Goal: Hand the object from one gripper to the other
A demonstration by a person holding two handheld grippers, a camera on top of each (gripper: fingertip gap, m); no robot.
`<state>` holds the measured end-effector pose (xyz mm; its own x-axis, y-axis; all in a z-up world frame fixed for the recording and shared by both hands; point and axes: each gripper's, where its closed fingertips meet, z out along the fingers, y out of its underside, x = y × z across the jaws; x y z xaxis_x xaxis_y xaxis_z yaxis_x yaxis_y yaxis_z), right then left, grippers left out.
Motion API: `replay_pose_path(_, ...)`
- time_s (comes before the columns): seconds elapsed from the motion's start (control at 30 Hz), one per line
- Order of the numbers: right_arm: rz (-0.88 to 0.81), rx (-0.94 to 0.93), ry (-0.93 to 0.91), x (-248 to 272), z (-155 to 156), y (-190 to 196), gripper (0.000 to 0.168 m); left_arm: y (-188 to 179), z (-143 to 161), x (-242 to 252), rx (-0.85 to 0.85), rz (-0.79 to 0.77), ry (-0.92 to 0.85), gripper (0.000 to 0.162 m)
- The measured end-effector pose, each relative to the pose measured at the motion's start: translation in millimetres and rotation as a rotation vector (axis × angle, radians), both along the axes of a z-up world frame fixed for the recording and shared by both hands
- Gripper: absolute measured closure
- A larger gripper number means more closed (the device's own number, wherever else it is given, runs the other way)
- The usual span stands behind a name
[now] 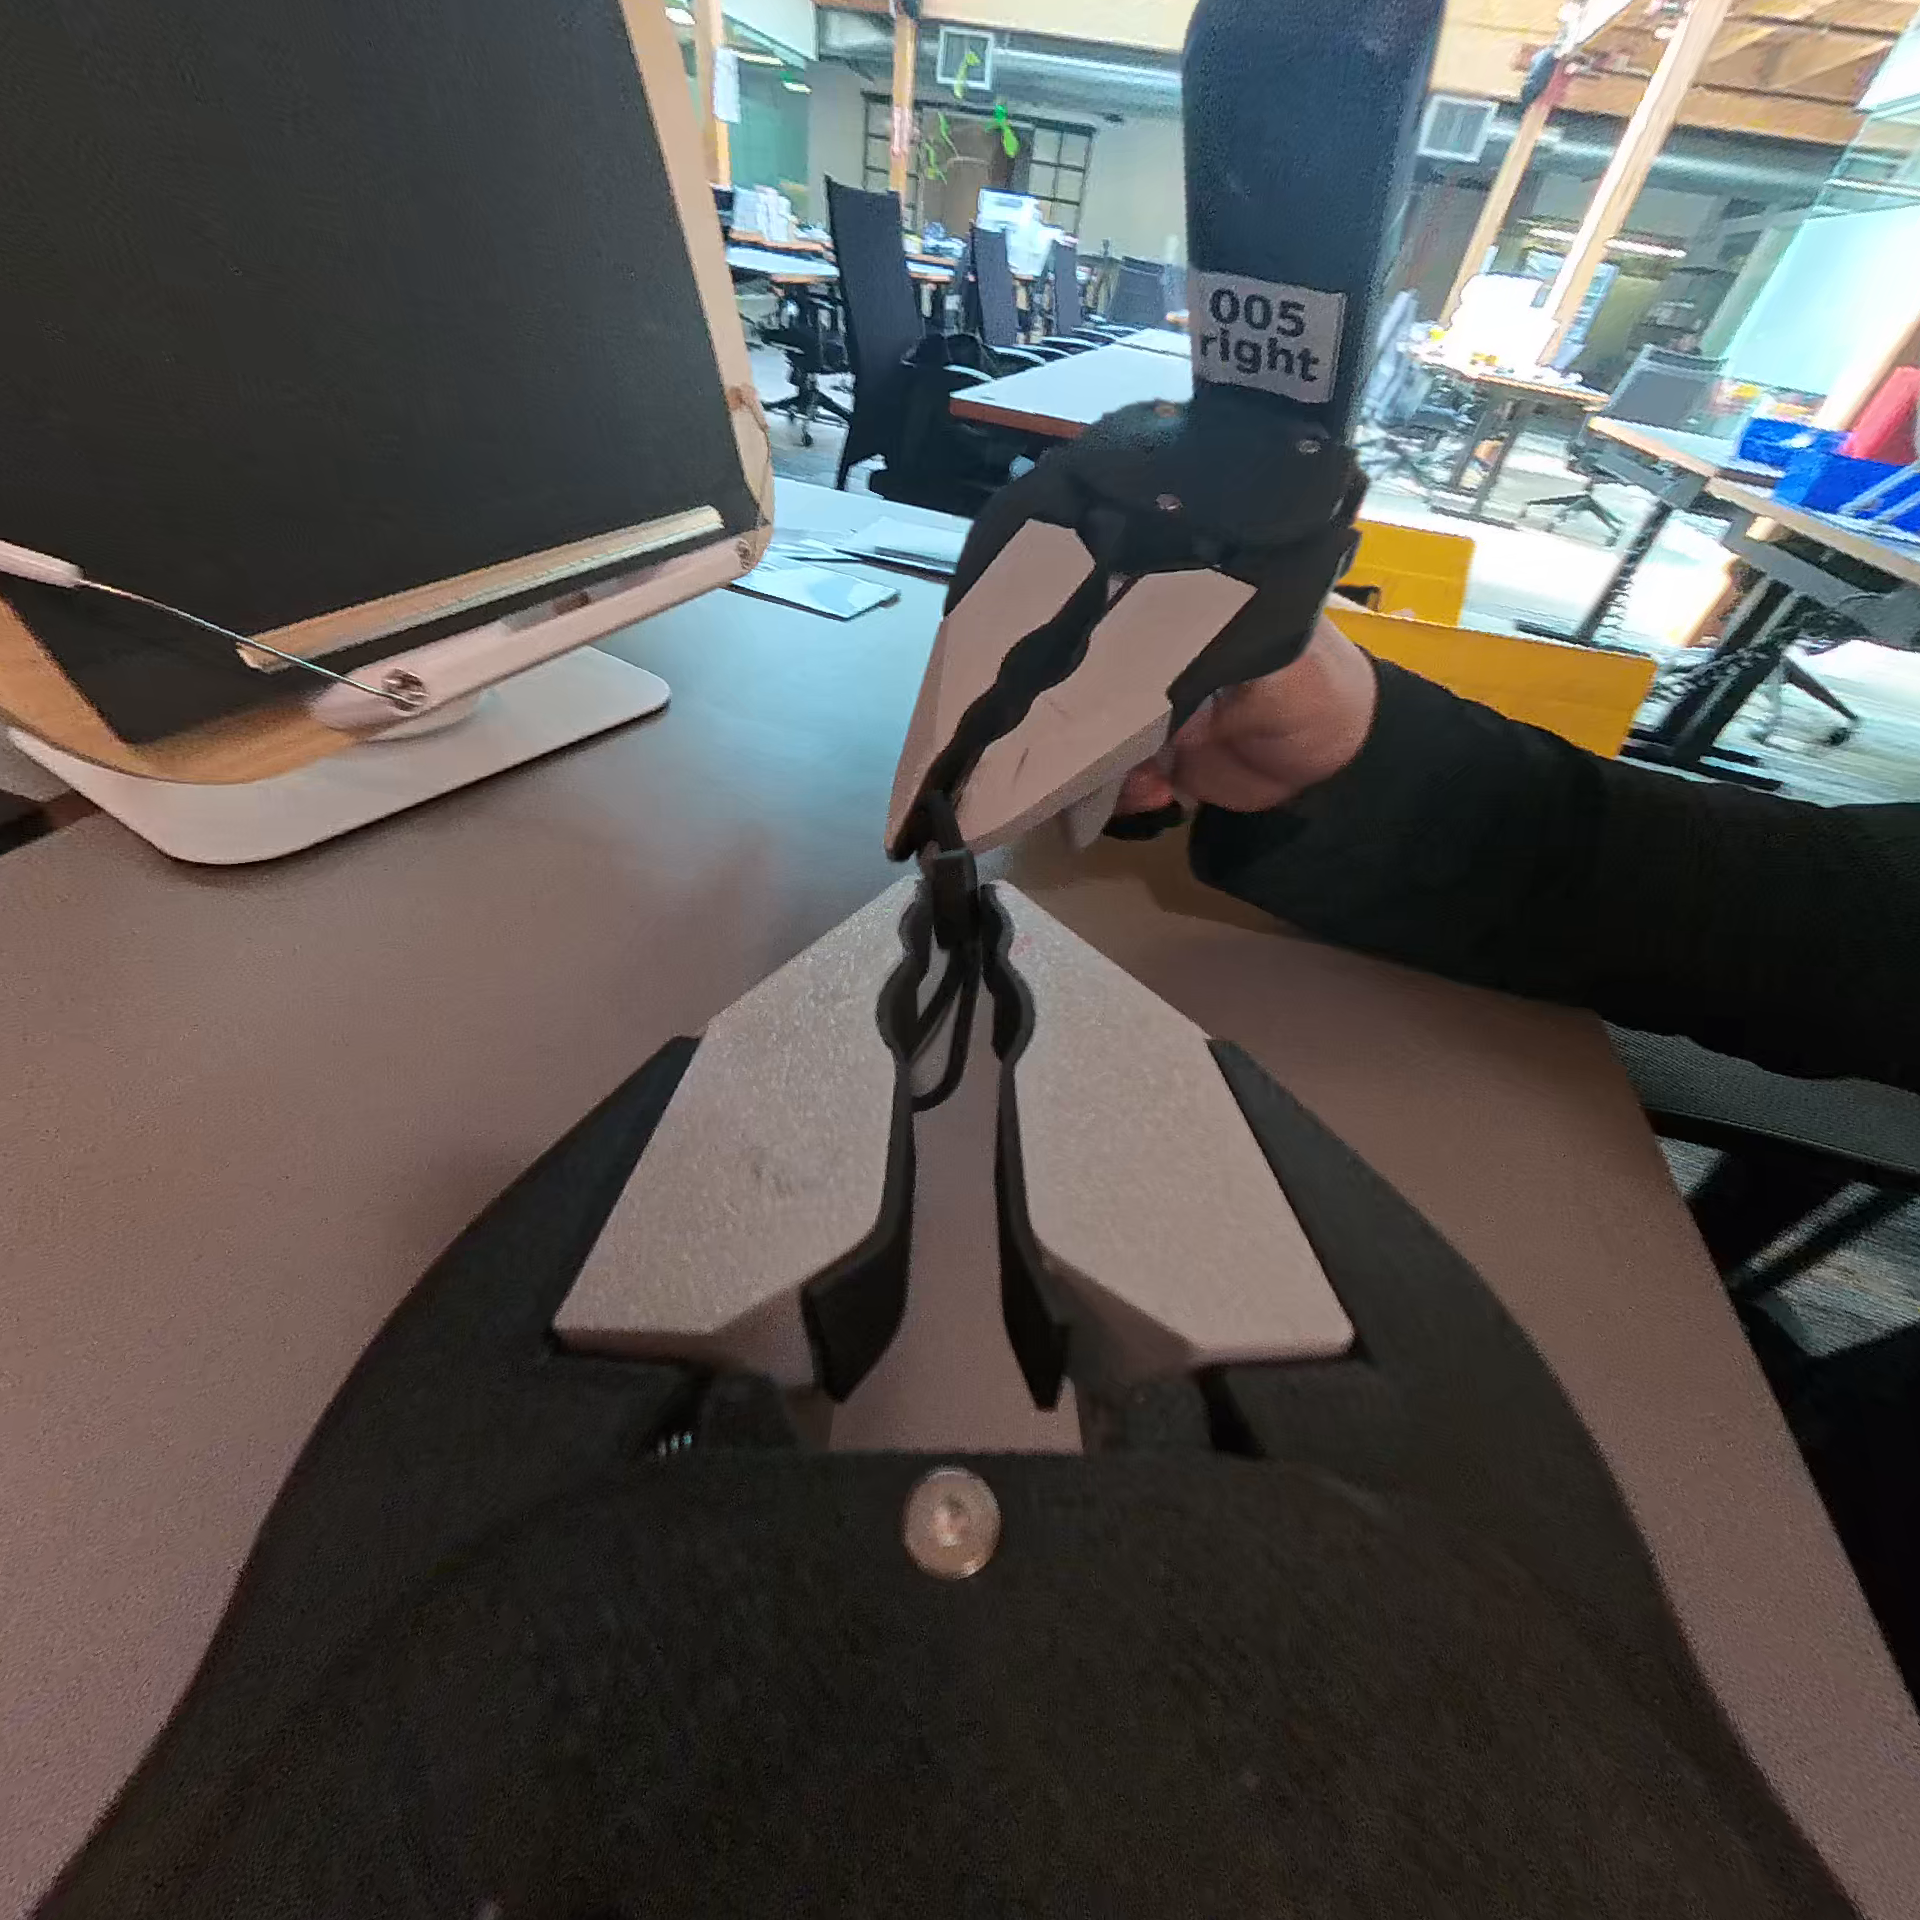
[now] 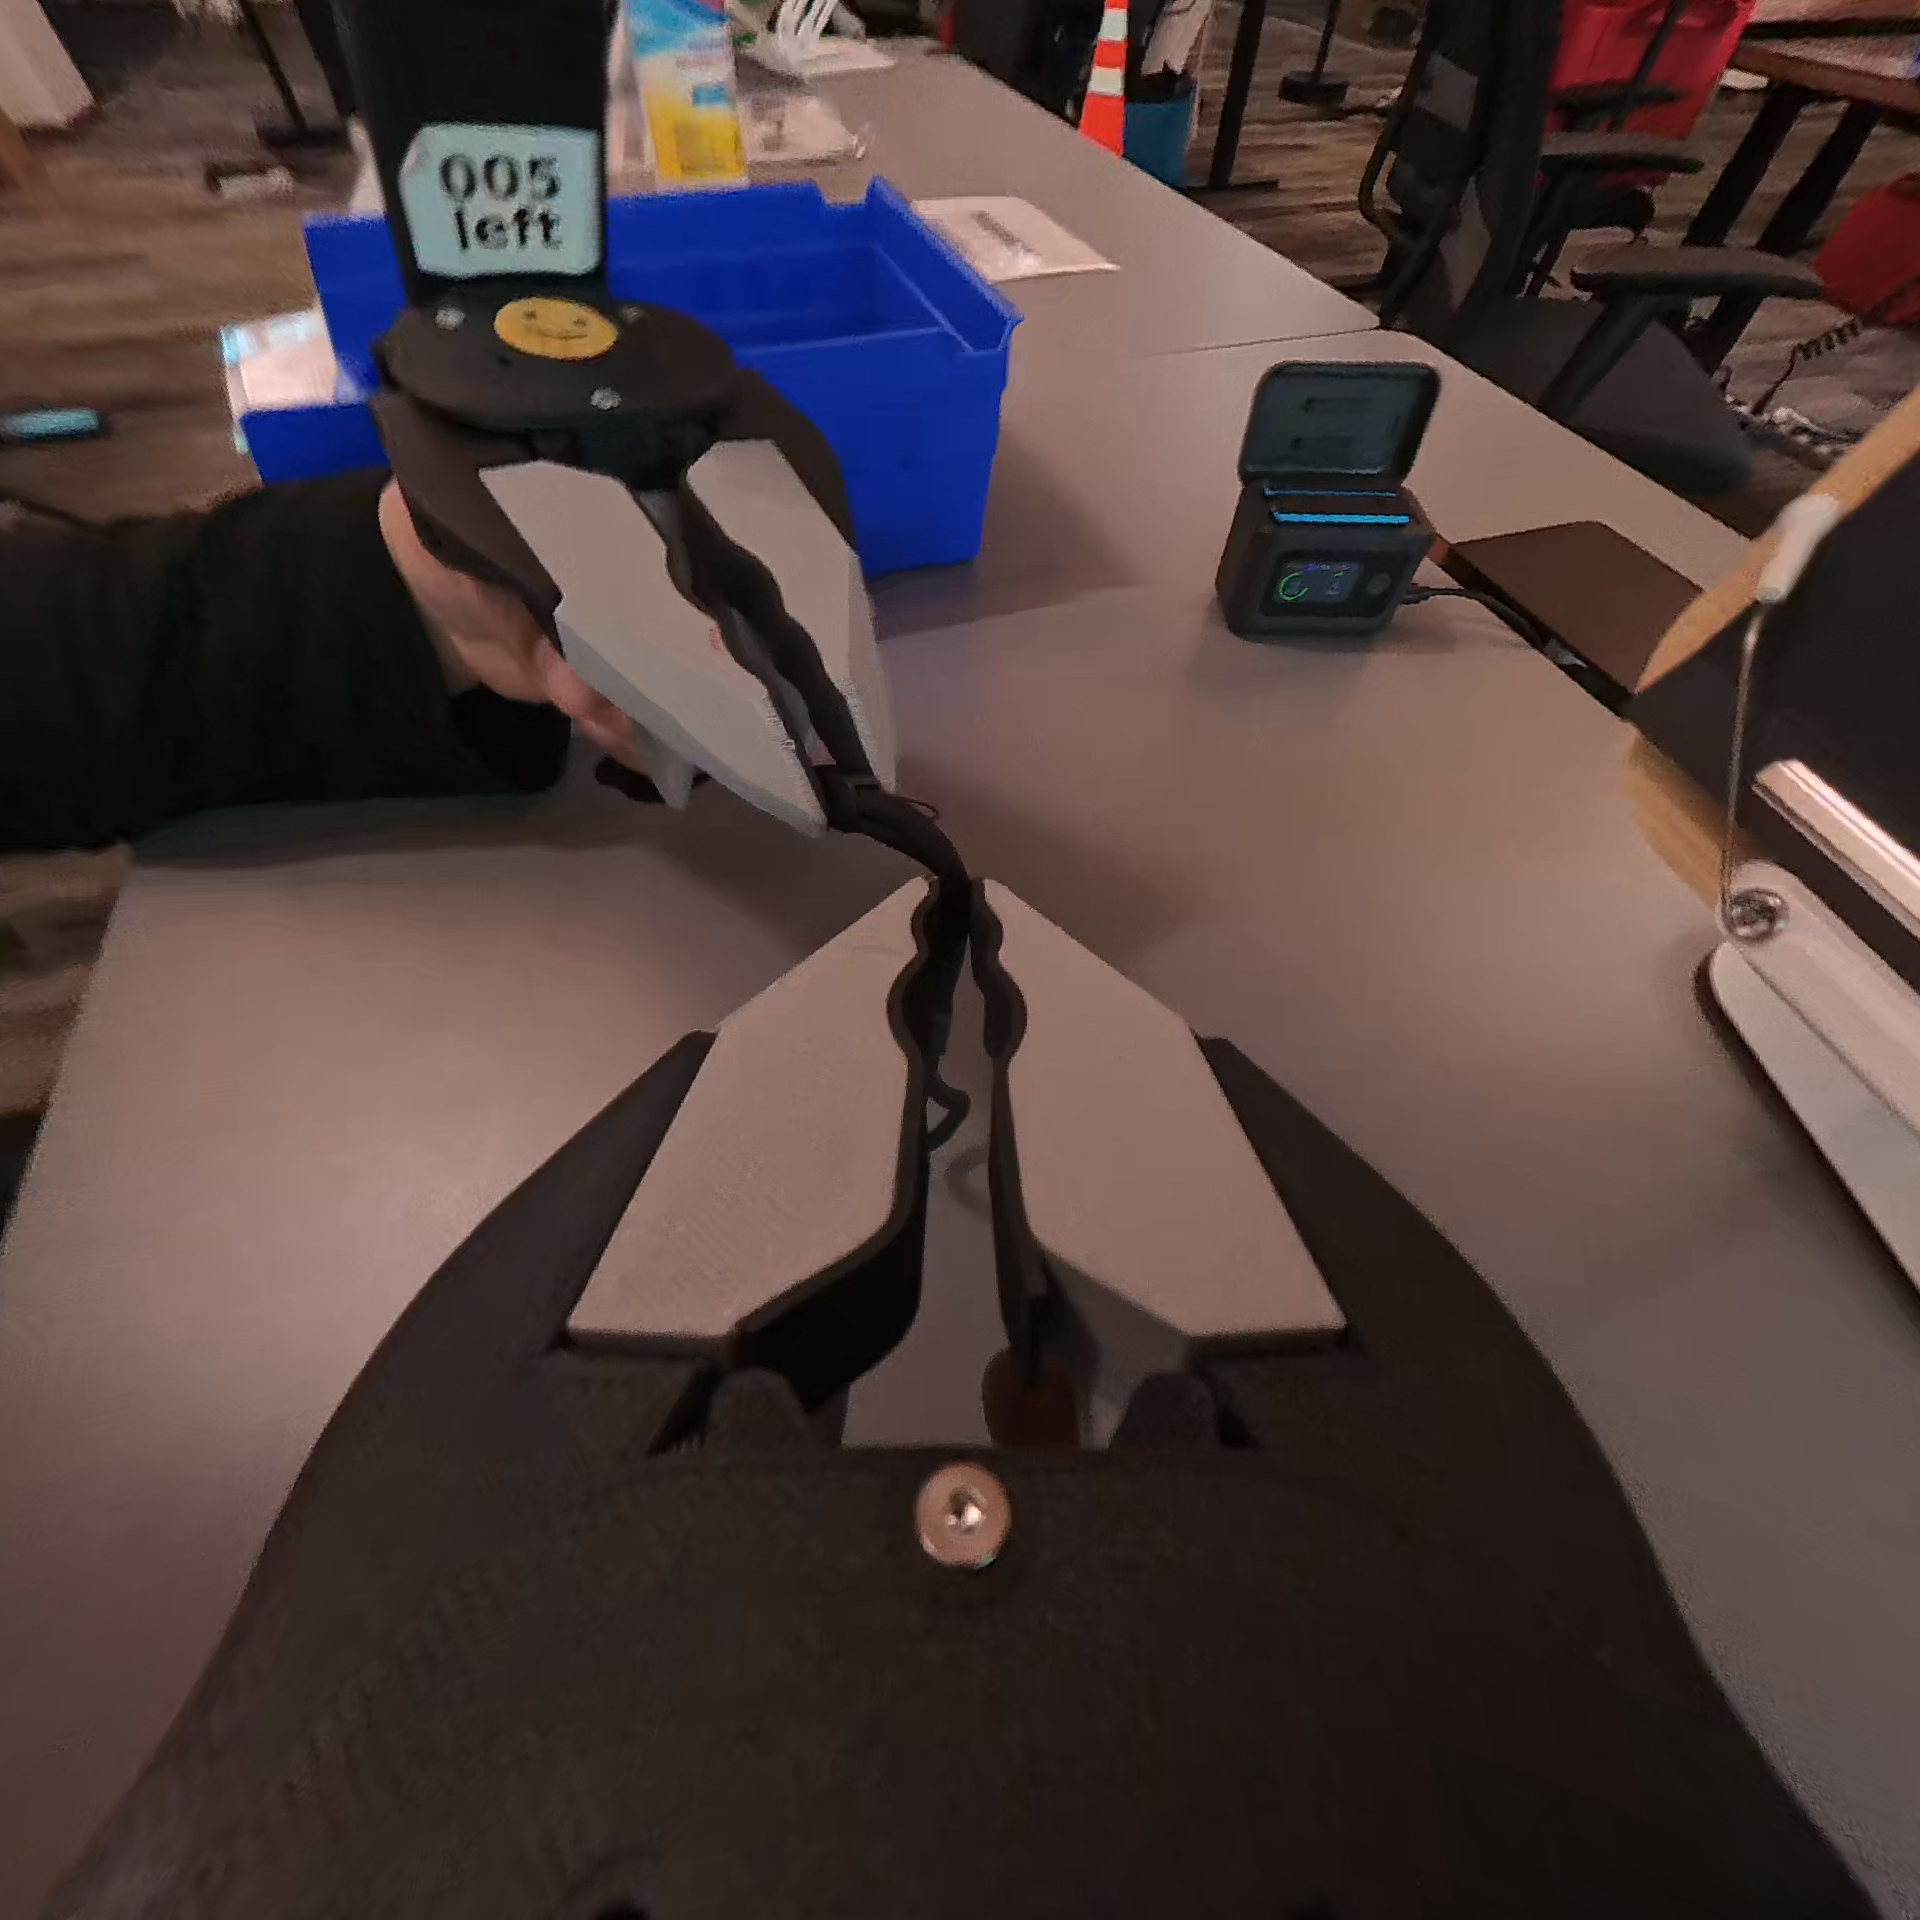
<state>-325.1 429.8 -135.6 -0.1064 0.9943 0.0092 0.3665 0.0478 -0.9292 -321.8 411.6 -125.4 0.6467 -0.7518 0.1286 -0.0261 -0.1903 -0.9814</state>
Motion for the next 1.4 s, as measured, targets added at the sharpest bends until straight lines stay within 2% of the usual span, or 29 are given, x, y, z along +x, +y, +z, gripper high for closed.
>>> replay_pose_path(0.1, -0.058, -0.152, 0.091, 3.0, 14.1, 14.9, 0.168, 13.3, 5.8, -17.6, 0.057, 0.143, 0.027, 0.142)
replay_pose_path(0.17, -0.098, -0.303, 0.201, 7.3, 28.9, 27.8, 0.168, 25.3, 6.7, -36.6, 0.138, 0.301, 0.137, 0.134)
replay_pose_path(0.23, -0.078, -0.492, 0.371, 14.8, 50.6, 35.3, 0.168, 27.4, 7.8, -40.2, 0.245, 0.379, 0.275, 0.132)
replay_pose_path(0.3, 0.015, -0.684, 0.589, 27.0, 76.8, 37.9, 0.168, 21.6, 4.6, -20.9, 0.288, 0.322, 0.334, 0.126)
replay_pose_path(0.37, 0.071, -0.809, 0.711, 36.9, 87.6, 43.9, 0.168, 16.6, 3.1, -3.5, 0.314, 0.276, 0.350, 0.121)
replay_pose_path(0.47, 0.056, -0.878, 0.782, 40.7, 86.2, 53.9, 0.168, 16.0, 6.4, 3.8, 0.353, 0.291, 0.351, 0.119)
replay_pose_path(0.57, 0.062, -0.885, 0.732, 30.5, 77.7, 47.8, 0.168, 17.5, 10.7, 2.9, 0.407, 0.334, 0.375, 0.115)
replay_pose_path(0.77, 0.095, -0.864, 0.600, 5.2, 60.2, 23.7, 0.168, 15.8, 10.7, 9.8, 0.539, 0.375, 0.540, 0.130)
replay_pose_path(0.97, 0.127, -0.829, 0.536, -7.1, 54.7, 6.3, 0.168, 21.2, 8.4, -1.9, 0.504, 0.429, 0.577, 0.156)
replay_pose_path(1.1, 0.100, -0.830, 0.449, -7.7, 46.6, 10.3, 0.166, 25.4, 5.4, -12.0, 0.429, 0.435, 0.574, 0.158)
replay_pose_path(1.2, 0.012, -0.701, 0.317, -4.0, 34.7, 20.2, 0.155, 27.7, 9.7, -29.0, 0.356, 0.462, 0.504, 0.158)
replay_pose_path(1.27, -0.096, -0.560, 0.237, 0.3, 25.2, 32.9, 0.124, 29.7, 8.7, -41.4, 0.277, 0.476, 0.445, 0.159)
replay_pose_path(1.33, -0.117, -0.420, 0.196, 2.7, 23.8, 32.7, 0.123, 32.8, 6.7, -54.4, 0.243, 0.518, 0.447, 0.159)
replay_pose_path(1.4, -0.114, -0.277, 0.166, -0.8, 22.3, 25.7, 0.121, 34.8, -7.9, -61.4, 0.208, 0.527, 0.566, 0.159)
